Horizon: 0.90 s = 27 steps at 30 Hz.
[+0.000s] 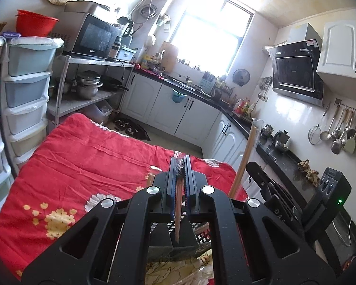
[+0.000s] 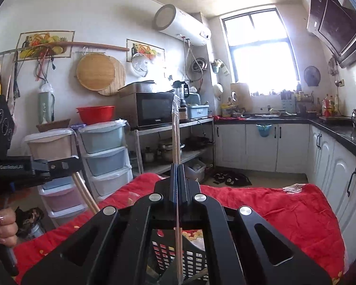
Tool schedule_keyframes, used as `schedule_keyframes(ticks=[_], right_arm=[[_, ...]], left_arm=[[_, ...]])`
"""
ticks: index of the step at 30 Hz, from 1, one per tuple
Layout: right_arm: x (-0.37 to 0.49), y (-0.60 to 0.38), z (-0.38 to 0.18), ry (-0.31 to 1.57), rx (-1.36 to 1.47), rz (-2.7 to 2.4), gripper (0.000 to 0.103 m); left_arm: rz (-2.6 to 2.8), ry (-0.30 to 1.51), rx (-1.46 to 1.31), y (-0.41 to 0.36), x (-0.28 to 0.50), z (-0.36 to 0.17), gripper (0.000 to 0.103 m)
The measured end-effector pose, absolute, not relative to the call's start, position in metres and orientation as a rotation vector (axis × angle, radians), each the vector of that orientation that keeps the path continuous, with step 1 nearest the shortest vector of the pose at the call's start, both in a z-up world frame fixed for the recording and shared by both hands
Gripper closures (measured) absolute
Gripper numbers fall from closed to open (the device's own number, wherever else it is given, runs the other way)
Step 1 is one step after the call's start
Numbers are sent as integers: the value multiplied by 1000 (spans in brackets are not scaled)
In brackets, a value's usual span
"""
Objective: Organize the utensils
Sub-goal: 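Open the left tool into the basket while the right tool releases its chopstick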
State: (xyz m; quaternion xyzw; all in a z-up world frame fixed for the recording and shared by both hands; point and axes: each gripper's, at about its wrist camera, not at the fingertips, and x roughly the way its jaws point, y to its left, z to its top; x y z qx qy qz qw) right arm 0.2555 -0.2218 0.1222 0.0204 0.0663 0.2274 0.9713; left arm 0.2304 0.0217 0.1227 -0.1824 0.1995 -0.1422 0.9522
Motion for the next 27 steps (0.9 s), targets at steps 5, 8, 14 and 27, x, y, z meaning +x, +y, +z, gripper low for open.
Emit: schedule_keyframes(ticks=[5,8,14,27], right_arm=[[257,-226,111,139,45,438,102],[258,-227,105,149,51,428,102],[254,-229,94,173,52,427,101],[237,-238,82,222,59,424,71]], left_arm=[[-283,413,-367,20,231,116,100],[-286,420,-374,20,231,112,100],[-290,441,-382,20,231,104,100],[-295,455,-363,23,219,96,58]])
